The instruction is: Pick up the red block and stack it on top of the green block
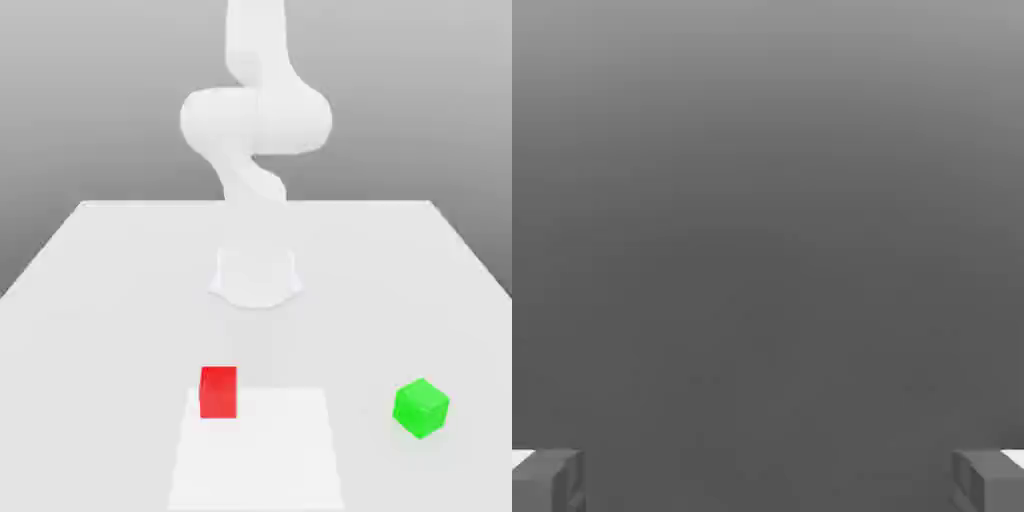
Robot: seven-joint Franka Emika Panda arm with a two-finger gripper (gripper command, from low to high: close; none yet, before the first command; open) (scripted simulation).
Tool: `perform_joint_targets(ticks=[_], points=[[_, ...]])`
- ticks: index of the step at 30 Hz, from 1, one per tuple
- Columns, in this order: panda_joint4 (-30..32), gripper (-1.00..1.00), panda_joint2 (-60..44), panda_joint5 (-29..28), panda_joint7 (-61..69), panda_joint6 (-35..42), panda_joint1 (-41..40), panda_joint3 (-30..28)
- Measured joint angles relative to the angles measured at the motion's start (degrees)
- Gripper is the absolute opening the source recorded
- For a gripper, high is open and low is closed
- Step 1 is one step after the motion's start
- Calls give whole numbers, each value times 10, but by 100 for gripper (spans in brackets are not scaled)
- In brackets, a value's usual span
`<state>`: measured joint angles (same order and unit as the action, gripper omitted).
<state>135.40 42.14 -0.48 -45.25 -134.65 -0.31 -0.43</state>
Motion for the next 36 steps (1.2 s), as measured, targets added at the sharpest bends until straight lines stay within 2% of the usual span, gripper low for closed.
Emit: perform_joint_targets(ticks=[12, 17, 24, 25, 31, 36], points=[[205, 0, -219, -19, 40, -165, -19, -35], [295, 0, -344, -15, 69, -255, -22, -56], [294, 0, -517, 40, 115, -397, -50, -20], [293, -100, -529, 43, 117, -408, -56, -14], [292, -100, -535, 43, 117, -412, -59, -11], [303, -100, -457, 14, 96, -346, -55, -22]])
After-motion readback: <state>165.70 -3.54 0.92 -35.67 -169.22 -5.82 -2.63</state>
